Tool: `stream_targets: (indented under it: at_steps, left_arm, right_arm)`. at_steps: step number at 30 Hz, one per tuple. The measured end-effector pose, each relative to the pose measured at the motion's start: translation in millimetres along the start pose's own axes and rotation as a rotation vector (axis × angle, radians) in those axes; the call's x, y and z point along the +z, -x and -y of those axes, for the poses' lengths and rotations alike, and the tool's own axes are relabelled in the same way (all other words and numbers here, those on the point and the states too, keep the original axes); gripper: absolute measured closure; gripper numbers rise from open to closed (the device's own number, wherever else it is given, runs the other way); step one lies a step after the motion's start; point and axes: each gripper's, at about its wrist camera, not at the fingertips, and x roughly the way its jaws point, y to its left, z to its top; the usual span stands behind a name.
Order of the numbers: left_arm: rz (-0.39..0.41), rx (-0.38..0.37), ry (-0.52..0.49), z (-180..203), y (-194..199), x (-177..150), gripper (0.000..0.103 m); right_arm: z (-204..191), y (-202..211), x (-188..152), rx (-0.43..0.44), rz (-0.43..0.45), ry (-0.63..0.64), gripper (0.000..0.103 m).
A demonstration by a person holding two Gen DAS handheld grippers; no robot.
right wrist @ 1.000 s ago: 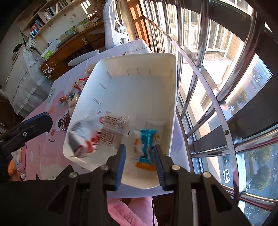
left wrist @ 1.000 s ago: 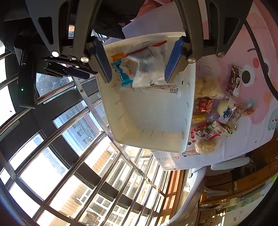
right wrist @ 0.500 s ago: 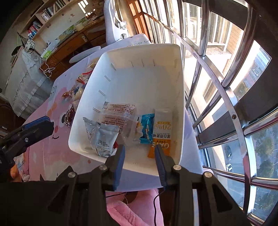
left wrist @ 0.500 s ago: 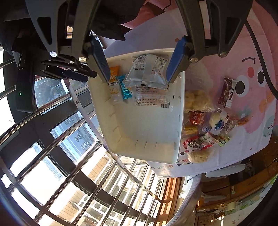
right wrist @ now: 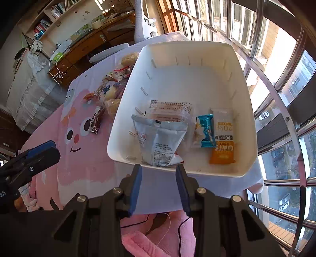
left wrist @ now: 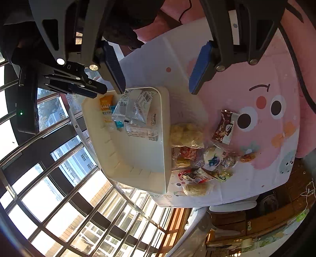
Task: Organize snacks
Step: 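Withdraw both open tools from the tray toward the remaining snacks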
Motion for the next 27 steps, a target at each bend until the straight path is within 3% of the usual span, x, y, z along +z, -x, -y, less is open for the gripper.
stream_targets:
  at_steps: [13,27]
  left_arm:
    - [-0.037,0.046,0.013,-84.1,36.6,-17.9,0.037]
    - [-0.083,0.063,-0.037,-150.3,56.8,10.3,0.032]
  right_arm:
    - [-74.6,-16.6,-18.2,0.010,0.014,-0.060,0.067]
    - [-141.2,-41.3,-15.9,0.008,0.035,-0.112,0.065]
